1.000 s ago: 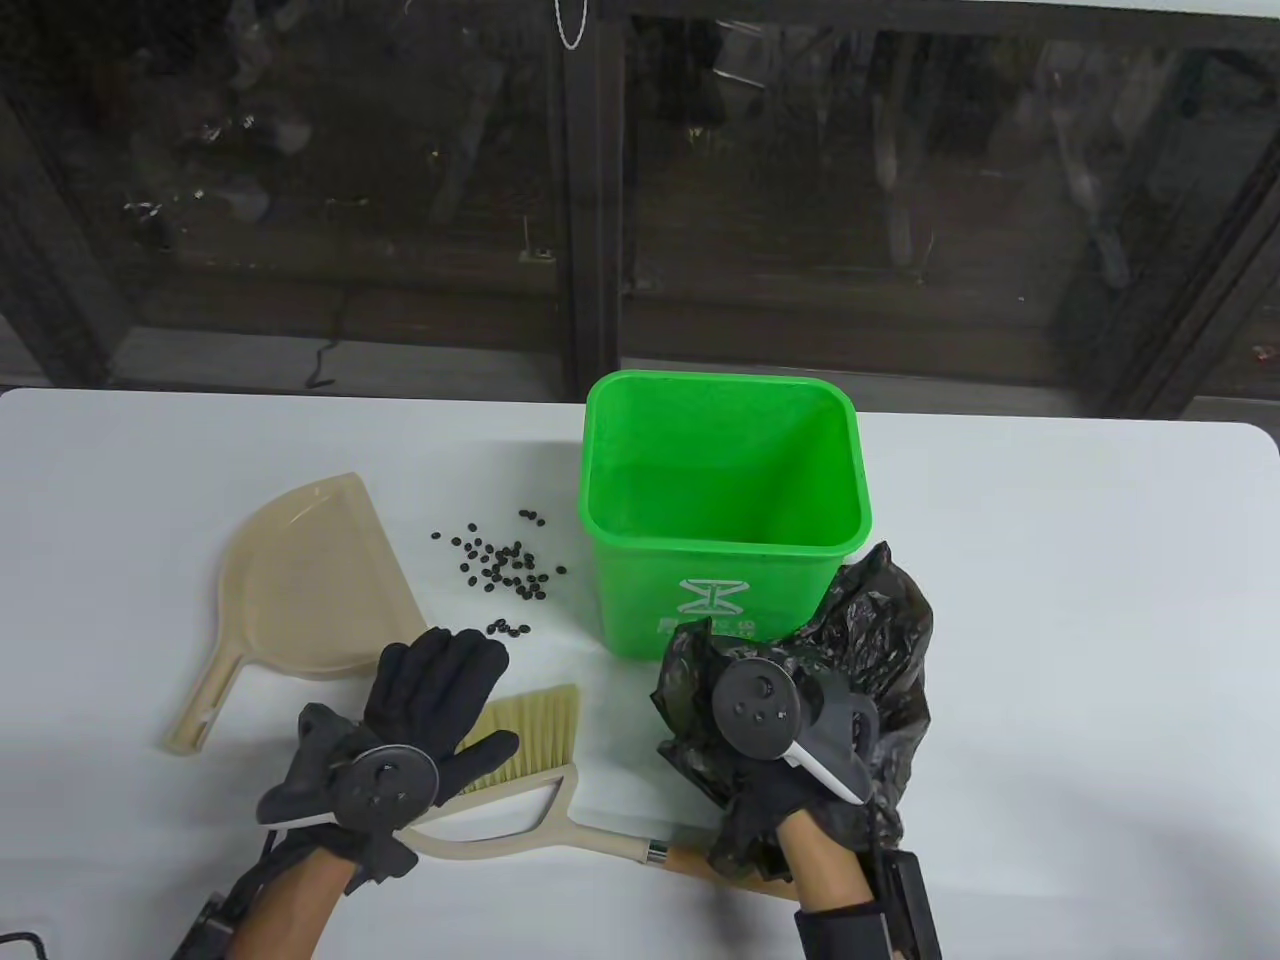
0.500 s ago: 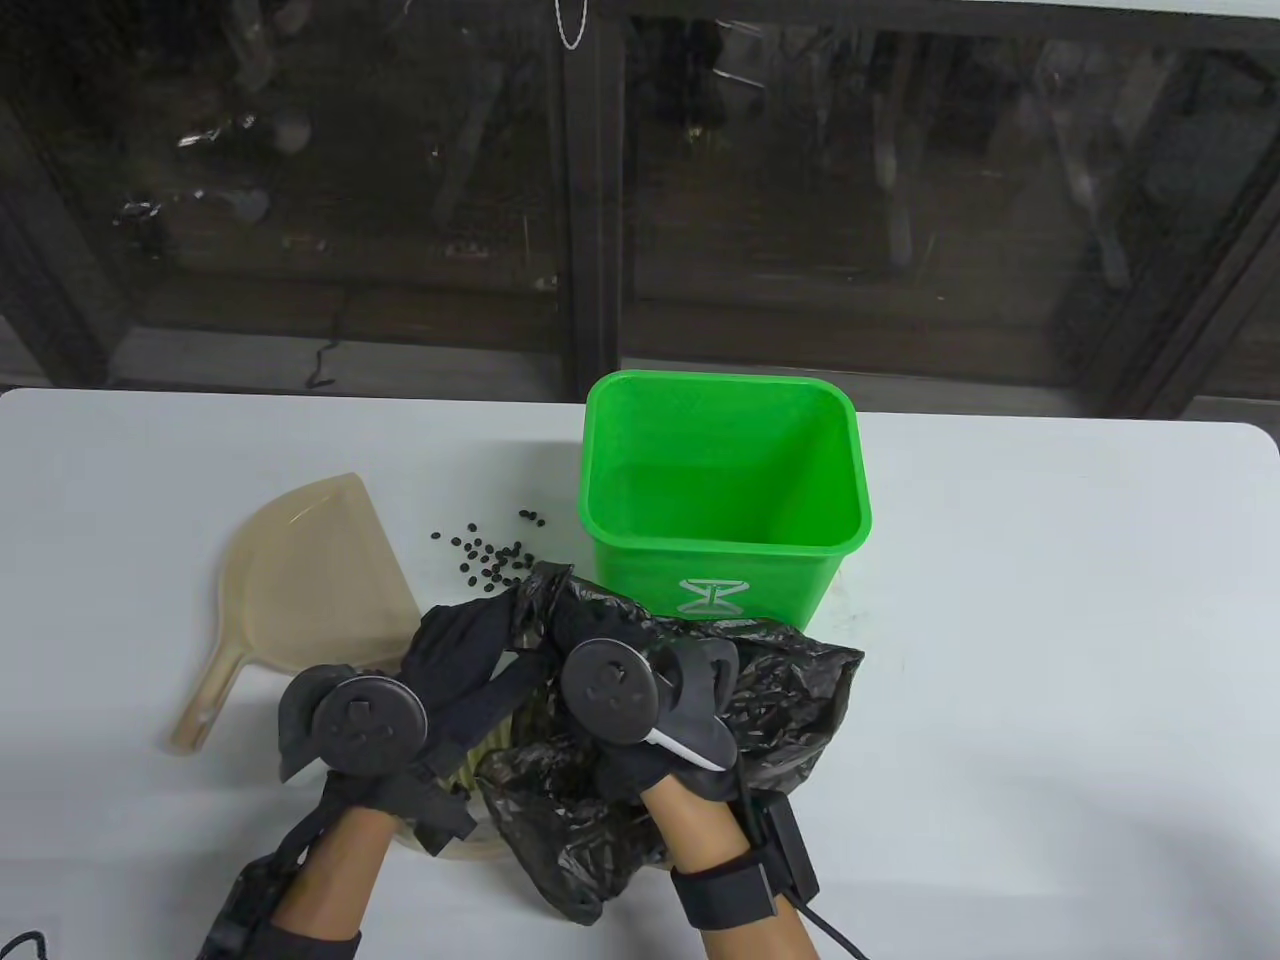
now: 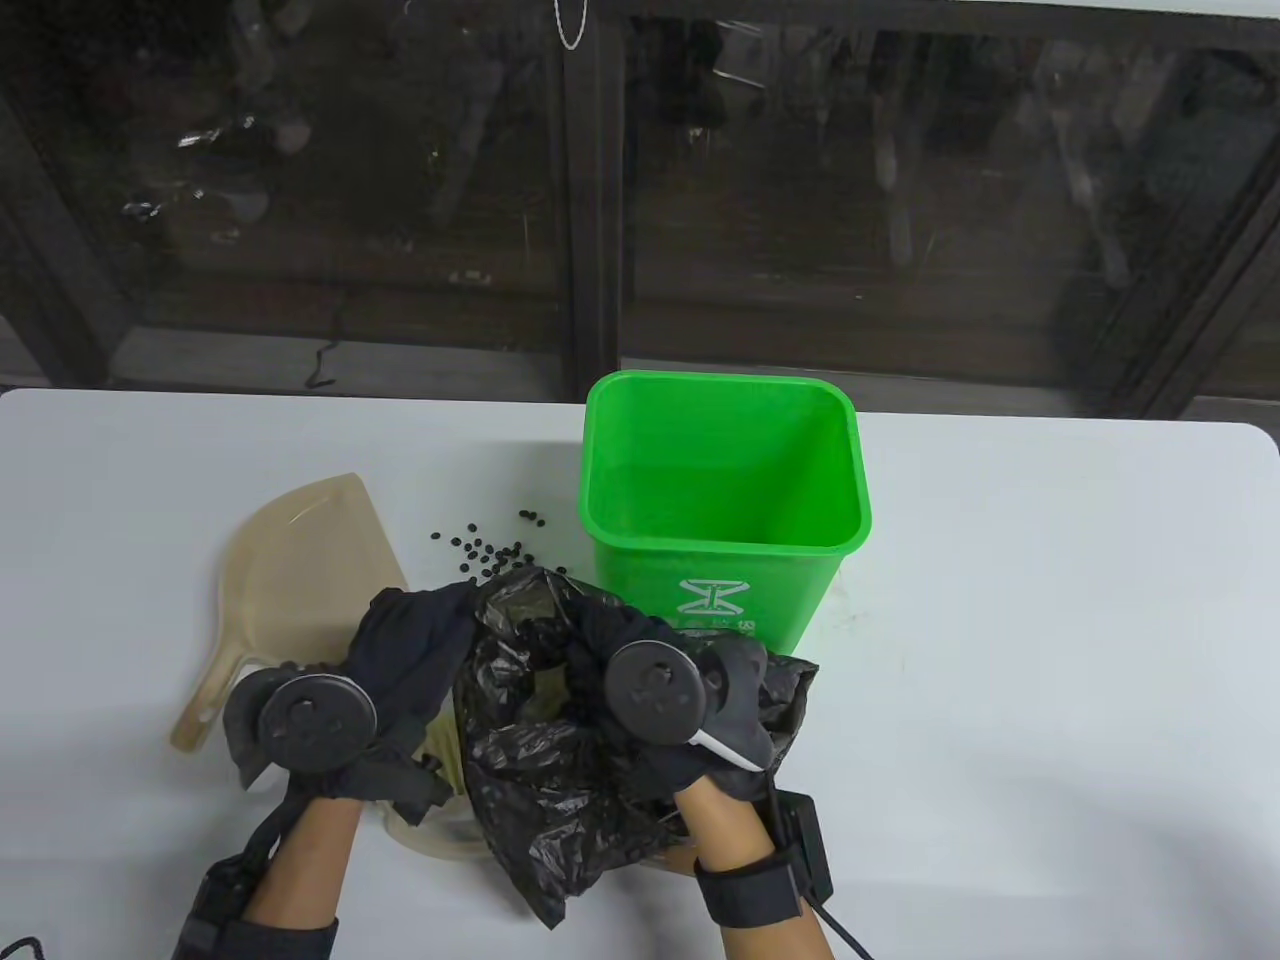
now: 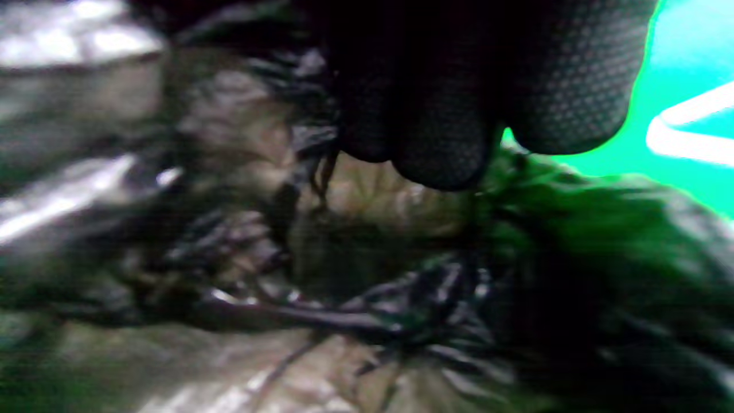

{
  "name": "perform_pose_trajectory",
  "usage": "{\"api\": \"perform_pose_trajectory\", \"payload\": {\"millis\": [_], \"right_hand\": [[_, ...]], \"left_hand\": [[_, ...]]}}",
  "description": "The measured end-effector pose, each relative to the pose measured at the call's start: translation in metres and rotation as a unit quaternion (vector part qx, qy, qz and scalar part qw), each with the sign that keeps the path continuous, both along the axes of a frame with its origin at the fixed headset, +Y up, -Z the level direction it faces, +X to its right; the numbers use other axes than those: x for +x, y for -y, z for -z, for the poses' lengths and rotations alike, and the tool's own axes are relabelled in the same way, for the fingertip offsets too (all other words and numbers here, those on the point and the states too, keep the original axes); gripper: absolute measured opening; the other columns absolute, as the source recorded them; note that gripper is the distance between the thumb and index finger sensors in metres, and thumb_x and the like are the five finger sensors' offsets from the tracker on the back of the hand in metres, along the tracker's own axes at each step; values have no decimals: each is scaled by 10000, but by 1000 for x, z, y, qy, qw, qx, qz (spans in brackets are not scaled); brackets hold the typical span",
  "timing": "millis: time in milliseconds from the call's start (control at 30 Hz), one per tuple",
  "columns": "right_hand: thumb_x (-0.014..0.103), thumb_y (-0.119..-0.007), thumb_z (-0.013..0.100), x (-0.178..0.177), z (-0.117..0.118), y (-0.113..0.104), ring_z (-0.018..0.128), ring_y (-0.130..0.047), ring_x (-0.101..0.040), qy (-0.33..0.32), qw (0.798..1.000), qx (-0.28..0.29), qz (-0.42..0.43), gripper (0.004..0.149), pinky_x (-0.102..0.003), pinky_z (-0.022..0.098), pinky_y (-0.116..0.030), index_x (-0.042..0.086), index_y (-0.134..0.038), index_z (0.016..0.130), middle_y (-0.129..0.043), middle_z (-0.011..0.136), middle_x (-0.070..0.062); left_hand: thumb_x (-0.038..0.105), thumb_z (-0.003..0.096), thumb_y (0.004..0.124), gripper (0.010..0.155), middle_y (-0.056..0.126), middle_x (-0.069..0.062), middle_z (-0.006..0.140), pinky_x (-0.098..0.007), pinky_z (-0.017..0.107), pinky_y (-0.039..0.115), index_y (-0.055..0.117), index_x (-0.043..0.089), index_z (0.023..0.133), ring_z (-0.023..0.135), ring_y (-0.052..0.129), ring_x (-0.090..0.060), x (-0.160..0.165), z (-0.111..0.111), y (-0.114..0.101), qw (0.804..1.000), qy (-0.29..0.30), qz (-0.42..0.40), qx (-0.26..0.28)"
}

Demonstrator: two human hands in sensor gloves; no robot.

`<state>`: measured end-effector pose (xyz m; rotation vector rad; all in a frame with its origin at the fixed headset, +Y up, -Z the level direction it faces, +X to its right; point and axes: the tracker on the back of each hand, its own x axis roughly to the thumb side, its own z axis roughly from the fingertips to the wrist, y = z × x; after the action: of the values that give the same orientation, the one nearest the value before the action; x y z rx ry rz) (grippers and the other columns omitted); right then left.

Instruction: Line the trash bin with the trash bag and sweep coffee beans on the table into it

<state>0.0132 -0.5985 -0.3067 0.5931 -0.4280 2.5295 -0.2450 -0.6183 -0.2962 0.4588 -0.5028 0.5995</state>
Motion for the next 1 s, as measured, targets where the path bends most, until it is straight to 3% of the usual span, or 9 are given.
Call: {"api": "perform_pose_trajectory", "payload": {"millis": [167,333,533,667,800,933,1000], "right_hand": [[315,-738,496,15,-2,-9,616,-940,-281,14,999,16,27,475,-490,421,-823,104,-651,914,-875,746,-50],[389,-717,507,18,-12,-23,749,-840,-361,-18,998,21,53,611,-545,490,-761,87,-512,996,-749,917,-140],[506,-668,512,10,-35,-44,937,-511,-521,-97,990,37,93,723,-658,574,-603,114,-385,1049,-457,1083,-266],[557,-659,500,-6,-52,-51,954,-301,-620,-143,988,35,56,677,-719,581,-524,185,-511,1046,-336,1125,-328],[569,-664,494,-30,-52,-38,911,-234,-680,-154,987,-38,-31,633,-758,548,-505,186,-673,997,-278,1112,-401],[544,-658,510,-46,-30,-4,880,-199,-701,-101,974,-129,-157,615,-763,528,-498,187,-638,1010,-165,1073,-428],[535,-655,514,-50,-21,10,876,-239,-713,-94,968,-162,-166,618,-754,524,-518,184,-610,1021,-161,1065,-433]], "left_hand": [[233,732,583,415,852,-184,873,-728,664,534,677,-27,1042,801,837,-498,-17,-2,-8,999,-21,-33,12],[233,732,591,417,863,-184,859,-711,651,567,685,-34,1039,773,856,-493,-24,-11,-23,998,-47,-24,47],[224,732,601,416,871,-187,847,-708,639,585,692,-45,1036,756,866,-491,-17,-24,-39,990,-89,51,92],[225,730,607,416,874,-186,842,-708,637,587,695,-46,1034,750,871,-490,-4,-25,-39,985,-99,104,101],[225,730,609,416,876,-185,841,-707,636,591,696,-46,1033,748,874,-489,4,-26,-38,983,-95,122,103],[221,730,604,416,872,-185,840,-709,636,587,692,-51,1033,749,870,-490,-3,-33,-46,983,-101,85,125],[222,729,603,417,872,-183,839,-707,637,587,690,-50,1032,749,870,-488,-7,-37,-51,982,-106,72,137]]}}
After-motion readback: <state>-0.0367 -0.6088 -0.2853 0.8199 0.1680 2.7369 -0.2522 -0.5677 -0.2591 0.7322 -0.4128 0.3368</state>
